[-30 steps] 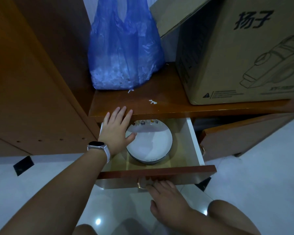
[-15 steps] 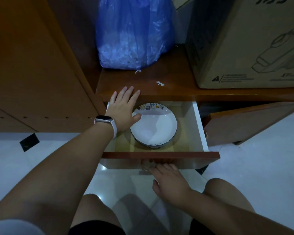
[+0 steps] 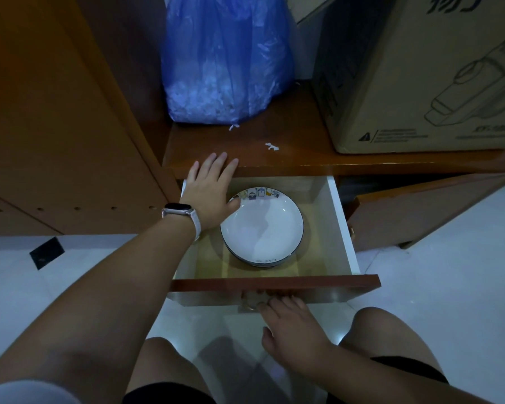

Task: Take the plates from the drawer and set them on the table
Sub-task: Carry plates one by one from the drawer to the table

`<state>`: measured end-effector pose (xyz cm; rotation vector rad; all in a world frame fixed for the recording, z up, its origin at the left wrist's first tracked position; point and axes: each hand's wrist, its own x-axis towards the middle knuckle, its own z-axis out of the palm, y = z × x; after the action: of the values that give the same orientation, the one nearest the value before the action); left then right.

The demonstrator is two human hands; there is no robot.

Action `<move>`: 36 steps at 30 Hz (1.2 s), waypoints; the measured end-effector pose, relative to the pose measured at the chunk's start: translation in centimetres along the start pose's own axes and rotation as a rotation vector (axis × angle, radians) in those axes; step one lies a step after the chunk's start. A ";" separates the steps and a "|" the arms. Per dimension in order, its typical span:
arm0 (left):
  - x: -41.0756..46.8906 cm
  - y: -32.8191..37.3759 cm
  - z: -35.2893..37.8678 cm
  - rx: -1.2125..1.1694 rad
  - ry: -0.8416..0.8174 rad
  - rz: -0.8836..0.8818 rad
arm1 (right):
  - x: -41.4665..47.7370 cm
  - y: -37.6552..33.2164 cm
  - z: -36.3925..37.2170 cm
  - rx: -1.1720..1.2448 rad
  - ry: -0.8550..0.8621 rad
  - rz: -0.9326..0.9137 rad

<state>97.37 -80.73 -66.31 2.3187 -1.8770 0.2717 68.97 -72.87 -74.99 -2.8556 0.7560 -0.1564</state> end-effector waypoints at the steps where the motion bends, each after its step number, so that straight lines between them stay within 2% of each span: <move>1: 0.0 0.0 0.0 0.002 0.000 0.002 | -0.1 0.0 0.0 -0.005 0.002 -0.011; 7: 0.0 -0.1 0.2 0.005 -0.007 0.000 | -0.5 -0.4 -0.3 -0.002 -0.019 -0.031; 12: 0.0 -0.1 -0.2 -0.005 -0.036 0.003 | -0.7 -0.1 -1.9 0.032 -0.158 -0.016; 16: -1.0 0.3 -0.5 -0.110 0.049 0.025 | -0.4 0.0 -5.4 0.154 -0.299 -0.044; 19: -2.6 1.0 -0.5 -0.176 0.105 0.059 | 0.9 -0.2 -10.2 0.343 -0.308 -0.015; 21: -3.5 1.4 -0.3 -0.177 -0.022 0.049 | 2.4 0.3 -13.1 0.488 -0.265 0.052; 24: -4.1 1.2 0.7 -0.243 -0.202 -0.075 | 5.6 2.5 -15.2 0.607 -0.171 0.212; 27: -3.9 0.9 1.4 -0.344 -0.331 -0.235 | 9.6 6.3 -14.6 0.590 -0.191 0.411; 30: -3.6 1.2 1.4 -0.368 -0.403 -0.281 | 12.9 9.3 -12.7 0.577 -0.243 0.546; 36: -2.8 2.3 1.9 -0.368 -0.514 -0.446 | 15.8 11.5 -9.3 0.454 -0.314 0.605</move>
<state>94.66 -78.94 -68.84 2.5902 -1.3405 -0.7154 75.74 -91.96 -67.37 -2.0585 1.2703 0.1796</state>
